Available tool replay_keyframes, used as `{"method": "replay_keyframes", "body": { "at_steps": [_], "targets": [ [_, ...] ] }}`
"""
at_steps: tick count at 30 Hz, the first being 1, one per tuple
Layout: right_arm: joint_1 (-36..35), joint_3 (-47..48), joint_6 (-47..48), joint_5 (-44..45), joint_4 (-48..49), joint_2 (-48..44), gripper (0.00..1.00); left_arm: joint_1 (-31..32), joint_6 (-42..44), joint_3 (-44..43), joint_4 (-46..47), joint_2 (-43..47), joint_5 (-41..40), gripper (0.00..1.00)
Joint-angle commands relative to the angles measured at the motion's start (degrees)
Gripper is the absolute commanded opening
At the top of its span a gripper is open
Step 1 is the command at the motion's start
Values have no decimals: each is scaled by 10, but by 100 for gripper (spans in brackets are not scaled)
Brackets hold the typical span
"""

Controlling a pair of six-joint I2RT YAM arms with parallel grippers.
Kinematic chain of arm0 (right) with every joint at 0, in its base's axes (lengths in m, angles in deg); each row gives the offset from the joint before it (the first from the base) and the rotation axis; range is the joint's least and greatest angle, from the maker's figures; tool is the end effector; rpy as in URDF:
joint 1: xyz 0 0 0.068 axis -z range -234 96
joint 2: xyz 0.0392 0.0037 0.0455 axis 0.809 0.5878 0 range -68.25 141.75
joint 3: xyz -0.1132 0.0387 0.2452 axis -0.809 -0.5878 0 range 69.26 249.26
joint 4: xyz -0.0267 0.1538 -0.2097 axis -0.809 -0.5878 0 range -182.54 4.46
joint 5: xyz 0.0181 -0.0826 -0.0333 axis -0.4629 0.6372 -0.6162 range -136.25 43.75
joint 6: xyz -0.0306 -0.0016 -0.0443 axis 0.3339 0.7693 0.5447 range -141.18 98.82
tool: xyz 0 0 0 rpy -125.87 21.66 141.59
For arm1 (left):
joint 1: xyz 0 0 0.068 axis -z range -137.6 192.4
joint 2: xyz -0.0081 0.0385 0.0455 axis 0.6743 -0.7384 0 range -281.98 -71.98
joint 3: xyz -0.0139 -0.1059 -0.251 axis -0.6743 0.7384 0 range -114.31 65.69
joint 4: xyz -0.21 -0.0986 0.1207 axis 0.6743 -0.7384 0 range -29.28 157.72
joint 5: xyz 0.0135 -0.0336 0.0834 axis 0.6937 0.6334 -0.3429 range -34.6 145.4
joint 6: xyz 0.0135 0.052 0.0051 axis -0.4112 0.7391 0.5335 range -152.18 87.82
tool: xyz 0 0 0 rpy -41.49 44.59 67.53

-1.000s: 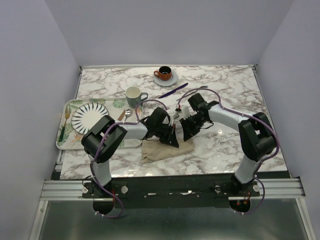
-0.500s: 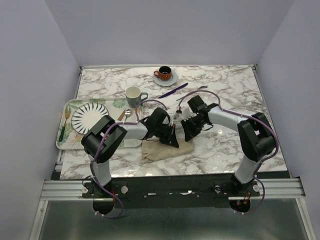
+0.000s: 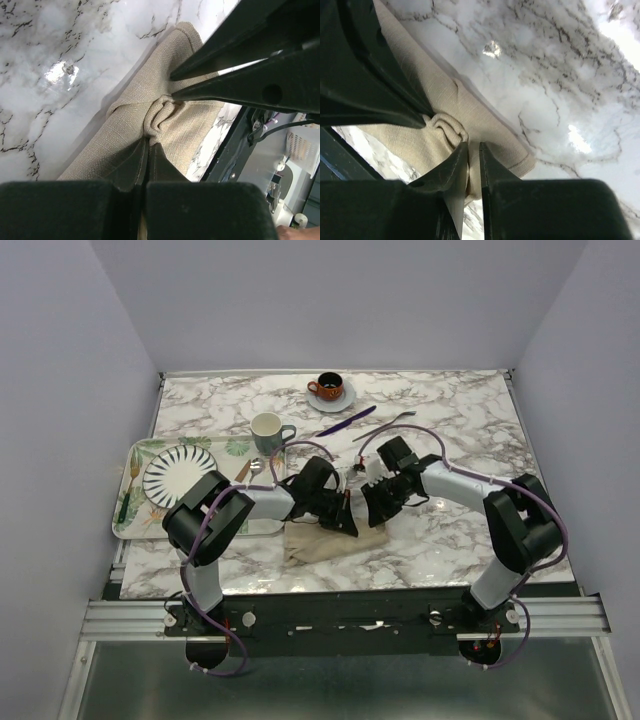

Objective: Fold the napkin into a case and place the utensils inside
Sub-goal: Stuff the smaller-rectangle-folded napkin into the folded napkin.

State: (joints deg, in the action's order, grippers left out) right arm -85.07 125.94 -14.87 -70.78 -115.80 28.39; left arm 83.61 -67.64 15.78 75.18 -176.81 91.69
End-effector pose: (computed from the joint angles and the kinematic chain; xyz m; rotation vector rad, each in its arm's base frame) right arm 0.2604 0.1741 0.1644 -1.0028 2.6318 0.7028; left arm 0.2470 -0.2444 0.1269 0.4674 2.6124 -1.3125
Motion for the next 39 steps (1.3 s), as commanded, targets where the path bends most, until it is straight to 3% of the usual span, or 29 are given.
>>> {"method": "replay_keyframes", "body": {
  "at_steps": [1,27,31,39],
  "targets": [
    [-18,-20,6,0,16,-28,24,-6,0,23,-20,-21,-25,0],
    [-81,14,-17,174,-12,35,21,-17,-10,40,-2,-18,-24,0],
    [-85,13,-21,184,-11,26,1,-17,-11,40,-3,-20,-24,0],
    [-79,16,-26,189,-20,-39,1,-18,-11,39,-3,-24,-22,0]
  ]
}}
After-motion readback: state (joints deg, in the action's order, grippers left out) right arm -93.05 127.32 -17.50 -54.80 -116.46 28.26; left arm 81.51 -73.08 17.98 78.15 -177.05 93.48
